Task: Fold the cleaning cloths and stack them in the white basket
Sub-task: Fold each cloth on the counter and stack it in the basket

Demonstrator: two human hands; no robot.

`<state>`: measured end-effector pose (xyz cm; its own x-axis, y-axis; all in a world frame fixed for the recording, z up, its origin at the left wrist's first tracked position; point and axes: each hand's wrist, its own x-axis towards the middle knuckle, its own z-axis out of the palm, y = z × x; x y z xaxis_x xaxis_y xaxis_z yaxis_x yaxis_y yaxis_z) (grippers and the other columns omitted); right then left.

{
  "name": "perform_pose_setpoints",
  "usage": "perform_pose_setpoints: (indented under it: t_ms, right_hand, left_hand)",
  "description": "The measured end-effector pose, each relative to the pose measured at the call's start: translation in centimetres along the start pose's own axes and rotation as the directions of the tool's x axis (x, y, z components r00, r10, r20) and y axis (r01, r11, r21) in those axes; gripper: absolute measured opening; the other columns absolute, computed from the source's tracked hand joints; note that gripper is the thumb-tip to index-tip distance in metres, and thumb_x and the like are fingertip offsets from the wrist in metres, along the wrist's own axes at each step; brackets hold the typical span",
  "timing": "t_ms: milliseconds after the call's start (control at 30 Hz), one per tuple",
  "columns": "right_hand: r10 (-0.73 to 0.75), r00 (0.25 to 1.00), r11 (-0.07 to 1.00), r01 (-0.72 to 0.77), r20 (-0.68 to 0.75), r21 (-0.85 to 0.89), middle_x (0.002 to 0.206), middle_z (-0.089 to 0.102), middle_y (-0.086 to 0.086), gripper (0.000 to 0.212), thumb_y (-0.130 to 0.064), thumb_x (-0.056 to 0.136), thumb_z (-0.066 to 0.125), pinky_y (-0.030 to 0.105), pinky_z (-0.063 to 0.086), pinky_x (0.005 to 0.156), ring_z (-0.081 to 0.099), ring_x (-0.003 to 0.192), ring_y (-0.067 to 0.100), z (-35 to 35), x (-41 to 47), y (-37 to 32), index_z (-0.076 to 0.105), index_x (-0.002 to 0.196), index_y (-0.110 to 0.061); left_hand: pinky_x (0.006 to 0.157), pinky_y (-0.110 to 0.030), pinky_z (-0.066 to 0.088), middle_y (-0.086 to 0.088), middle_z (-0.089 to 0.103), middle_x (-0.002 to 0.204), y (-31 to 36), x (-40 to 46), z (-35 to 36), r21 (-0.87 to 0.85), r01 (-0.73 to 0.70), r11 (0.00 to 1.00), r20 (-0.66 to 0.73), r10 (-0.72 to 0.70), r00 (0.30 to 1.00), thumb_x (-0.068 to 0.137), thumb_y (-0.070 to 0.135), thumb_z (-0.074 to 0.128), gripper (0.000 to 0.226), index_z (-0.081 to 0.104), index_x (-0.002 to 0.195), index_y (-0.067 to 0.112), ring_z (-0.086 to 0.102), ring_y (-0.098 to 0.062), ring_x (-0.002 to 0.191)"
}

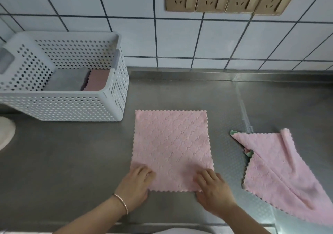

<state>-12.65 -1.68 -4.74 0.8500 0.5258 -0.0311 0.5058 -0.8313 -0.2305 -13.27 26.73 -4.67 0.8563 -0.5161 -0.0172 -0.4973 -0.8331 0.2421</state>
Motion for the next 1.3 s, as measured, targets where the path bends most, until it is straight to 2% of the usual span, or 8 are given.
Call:
perform_pose_setpoints:
  t_ms: [133,267,433,600,867,933,1033,1300]
  right_hand:
    - [0.031,1.000,0.998,-0.031,-0.004,-0.050,0.084,0.062,-0.002,0.046,-0.015,0.049,0.065,0.027,0.051,0.055,0.056,0.075,0.021,0.2,0.7,0.2,0.045,0.090,-0.022]
    - [0.271,0.962,0.960,-0.272,0.018,0.061,0.078,0.062,-0.004,0.053,0.005,0.032,0.076,0.026,0.047,0.042,0.056,0.071,0.019,-0.6,1.4,1.5,0.066,0.077,-0.021]
    - [0.406,0.875,0.863,-0.462,0.264,0.205,0.082,0.062,-0.005,0.020,-0.005,0.078,0.061,0.028,0.047,0.065,0.061,0.083,0.020,-2.8,2.6,3.2,0.072,0.087,-0.020]
    - [0.317,0.731,0.809,-0.541,0.605,0.230,0.058,0.045,-0.012,0.036,-0.019,0.088,0.057,0.015,0.030,0.050,0.045,0.057,0.007,-6.6,5.3,5.3,0.046,0.056,-0.028]
    - [0.588,0.677,0.370,-0.712,0.443,0.597,0.089,0.067,0.013,0.020,-0.015,0.090,0.059,0.026,0.045,0.065,0.059,0.071,0.015,-7.2,10.3,7.3,0.068,0.100,0.000]
    - [0.640,0.645,0.360,-0.732,0.417,0.579,0.088,0.066,0.013,0.022,-0.018,0.091,0.058,0.030,0.045,0.069,0.059,0.075,0.021,-6.4,11.5,7.5,0.067,0.101,-0.001]
    - [0.711,0.593,0.404,-0.784,0.378,0.470,0.087,0.066,0.019,0.026,-0.023,0.090,0.057,0.030,0.039,0.064,0.054,0.072,0.023,-4.8,12.7,7.8,0.066,0.096,0.001]
    - [0.796,0.504,0.347,-0.834,0.336,0.429,0.079,0.060,0.011,0.025,-0.024,0.090,0.056,0.029,0.038,0.062,0.054,0.076,0.026,-3.2,13.5,7.9,0.065,0.092,-0.001]
  left_hand:
    - [0.063,-0.020,0.056,0.000,0.068,0.096,-0.8,0.0,0.1,-0.018,0.039,0.999,-0.007,-0.040,0.999,0.062,0.013,0.046,0.043,0.048,0.105,0.018,0.046,-0.015,0.093]
    - [0.062,-0.016,0.050,0.009,0.069,0.091,-2.1,-0.2,-1.1,-0.197,0.205,0.959,0.005,-0.208,0.978,0.064,0.017,0.040,0.037,0.059,0.093,0.026,0.054,-0.005,0.085]
    - [0.068,-0.015,0.038,0.006,0.071,0.095,-2.9,0.8,-3.7,-0.366,0.448,0.816,0.173,-0.414,0.894,0.083,0.022,0.044,0.033,0.071,0.101,0.022,0.064,-0.015,0.087]
    - [0.060,-0.006,0.036,0.013,0.063,0.075,-5.0,2.4,-5.2,-0.500,0.585,0.639,0.326,-0.486,0.811,0.083,0.022,0.066,0.013,0.061,0.078,0.034,0.054,-0.007,0.071]
    - [0.058,-0.009,0.048,0.004,0.068,0.084,-6.9,7.6,-6.1,-0.745,0.629,0.222,0.348,-0.675,0.651,0.087,0.011,0.062,0.009,0.064,0.087,0.019,0.062,0.006,0.062]
    - [0.067,-0.020,0.053,-0.005,0.069,0.093,-7.1,9.1,-5.6,-0.755,0.635,0.165,0.360,-0.705,0.611,0.089,0.011,0.059,0.009,0.063,0.096,0.015,0.066,-0.006,0.070]
    - [0.085,-0.035,0.051,-0.009,0.068,0.106,-7.9,10.9,-4.2,-0.701,0.693,0.167,0.359,-0.757,0.545,0.089,0.017,0.058,0.019,0.064,0.107,0.014,0.064,-0.024,0.094]
    - [0.090,-0.039,0.045,-0.022,0.061,0.117,-8.4,12.7,-1.7,-0.486,0.814,0.318,0.231,-0.851,0.471,0.092,0.029,0.053,0.041,0.051,0.123,0.002,0.057,-0.038,0.108]
